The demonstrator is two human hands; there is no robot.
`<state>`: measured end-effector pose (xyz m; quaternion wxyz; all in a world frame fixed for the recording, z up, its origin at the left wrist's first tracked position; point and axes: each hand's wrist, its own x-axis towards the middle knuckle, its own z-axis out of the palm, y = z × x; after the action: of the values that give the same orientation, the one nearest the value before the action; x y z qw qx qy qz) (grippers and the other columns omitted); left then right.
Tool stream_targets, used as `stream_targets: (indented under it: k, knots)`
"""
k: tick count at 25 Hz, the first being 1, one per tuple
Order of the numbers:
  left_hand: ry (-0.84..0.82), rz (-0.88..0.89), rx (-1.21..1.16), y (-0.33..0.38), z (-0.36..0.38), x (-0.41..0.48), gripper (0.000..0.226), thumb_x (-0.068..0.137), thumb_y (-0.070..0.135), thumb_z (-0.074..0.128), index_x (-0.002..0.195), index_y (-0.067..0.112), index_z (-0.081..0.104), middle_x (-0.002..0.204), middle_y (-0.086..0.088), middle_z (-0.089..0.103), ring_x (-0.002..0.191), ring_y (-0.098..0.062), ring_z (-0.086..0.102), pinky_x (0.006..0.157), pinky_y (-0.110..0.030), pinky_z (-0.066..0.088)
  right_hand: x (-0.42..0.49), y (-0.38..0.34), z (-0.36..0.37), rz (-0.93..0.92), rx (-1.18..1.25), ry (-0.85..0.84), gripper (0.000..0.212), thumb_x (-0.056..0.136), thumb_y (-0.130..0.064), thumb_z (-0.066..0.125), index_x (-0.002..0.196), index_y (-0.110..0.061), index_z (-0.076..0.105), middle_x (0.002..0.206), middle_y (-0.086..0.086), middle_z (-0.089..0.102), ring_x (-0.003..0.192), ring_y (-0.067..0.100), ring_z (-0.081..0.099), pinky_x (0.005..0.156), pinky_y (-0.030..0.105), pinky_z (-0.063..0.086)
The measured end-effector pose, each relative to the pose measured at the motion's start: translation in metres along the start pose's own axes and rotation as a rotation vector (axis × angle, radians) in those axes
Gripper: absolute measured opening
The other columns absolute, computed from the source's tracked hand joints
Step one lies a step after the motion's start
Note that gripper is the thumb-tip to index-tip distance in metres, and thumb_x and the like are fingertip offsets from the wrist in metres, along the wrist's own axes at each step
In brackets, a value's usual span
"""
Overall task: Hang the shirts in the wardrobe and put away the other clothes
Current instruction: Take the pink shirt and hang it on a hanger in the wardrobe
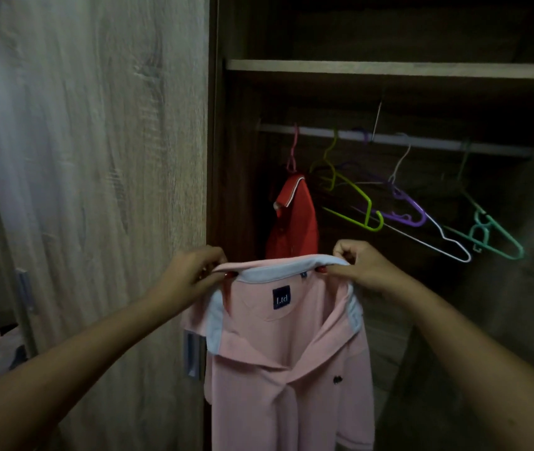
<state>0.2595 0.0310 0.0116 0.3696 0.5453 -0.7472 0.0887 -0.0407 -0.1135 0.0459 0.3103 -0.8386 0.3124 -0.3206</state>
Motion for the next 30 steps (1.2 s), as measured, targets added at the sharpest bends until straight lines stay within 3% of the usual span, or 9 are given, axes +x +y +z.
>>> stream_targets:
  k: [4,7,9,12,15,17,20,25,30]
  knots:
    - [0.047,-0.153,-0.194,0.012,-0.001,0.024,0.028,0.088,0.046,0.049,0.085,0.021,0.062,0.077,0.0,0.065,0.071,-0.016,0.062,0.066,-0.035,0.049,0.02,-0.002,-0.021,0.022,-0.049,-0.004,0.018,0.078,-0.012,0.073,0.07,-0.011,0.057,0.07,0.005,0.054,0.065,0.013,0.047,0.059,0.026,0.039]
    - [0.034,-0.305,-0.532,0.018,-0.001,0.045,0.02,0.093,0.03,0.054,0.085,0.014,0.064,0.079,-0.008,0.064,0.07,-0.021,0.059,0.066,-0.039,0.046,0.045,-0.005,-0.039,-0.068,-0.269,0.338,0.008,0.08,-0.013,0.071,0.082,-0.009,0.065,0.083,0.005,0.058,0.074,0.014,0.053,0.07,0.029,0.042]
    - [0.016,-0.279,-0.574,0.022,-0.001,0.052,0.019,0.092,0.029,0.055,0.084,0.015,0.065,0.077,-0.01,0.063,0.07,-0.018,0.056,0.066,-0.036,0.044,0.066,-0.005,-0.055,-0.1,-0.502,0.555,0.02,0.079,-0.008,0.069,0.098,-0.008,0.063,0.103,0.013,0.057,0.095,0.023,0.055,0.084,0.032,0.04]
    - [-0.03,-0.27,-0.583,0.023,0.0,0.056,0.023,0.09,0.03,0.056,0.087,0.009,0.065,0.082,-0.025,0.065,0.071,-0.021,0.057,0.067,-0.036,0.045,0.092,0.002,-0.066,0.122,-0.537,0.541,0.044,0.082,-0.004,0.065,0.124,-0.005,0.052,0.123,0.021,0.056,0.116,0.034,0.052,0.098,0.037,0.04]
    - [-0.019,-0.266,-0.496,0.017,-0.001,0.055,0.027,0.088,0.034,0.056,0.085,0.009,0.065,0.076,-0.016,0.064,0.069,-0.016,0.056,0.066,-0.034,0.044,0.112,0.016,-0.057,0.223,-0.383,0.546,0.037,0.085,-0.002,0.06,0.122,-0.001,0.057,0.113,0.023,0.065,0.106,0.028,0.063,0.09,0.031,0.047]
    - [-0.005,-0.28,-0.453,0.012,-0.005,0.053,0.024,0.091,0.03,0.056,0.085,0.009,0.065,0.075,-0.008,0.063,0.068,-0.013,0.056,0.065,-0.033,0.044,0.119,0.019,-0.048,0.22,-0.252,0.568,0.024,0.088,0.0,0.054,0.108,0.0,0.066,0.091,0.017,0.07,0.08,0.011,0.068,0.07,0.021,0.049]
    - [0.024,-0.294,-0.388,0.006,-0.013,0.052,0.025,0.092,0.03,0.055,0.087,0.008,0.066,0.08,-0.013,0.067,0.071,-0.015,0.059,0.067,-0.036,0.048,0.117,0.014,-0.037,0.119,-0.202,0.659,0.021,0.091,-0.002,0.049,0.1,-0.001,0.067,0.088,0.009,0.065,0.081,0.017,0.058,0.068,0.022,0.036]
    - [0.044,-0.332,-0.45,0.003,-0.01,0.053,0.033,0.085,0.037,0.054,0.084,0.006,0.065,0.074,-0.006,0.061,0.069,-0.011,0.055,0.066,-0.031,0.043,0.063,0.05,0.021,-0.026,0.15,0.687,0.015,0.09,-0.002,0.051,0.098,-0.014,0.054,0.069,-0.003,0.056,0.054,-0.005,0.052,0.051,0.012,0.038]
    - [0.038,-0.355,-0.477,0.004,-0.004,0.053,0.037,0.082,0.045,0.057,0.084,0.01,0.066,0.077,-0.019,0.064,0.07,-0.019,0.056,0.067,-0.035,0.043,0.022,0.086,0.045,0.116,0.224,0.735,0.004,0.088,-0.003,0.06,0.09,-0.006,0.058,0.065,0.003,0.059,0.06,0.008,0.058,0.052,0.011,0.04]
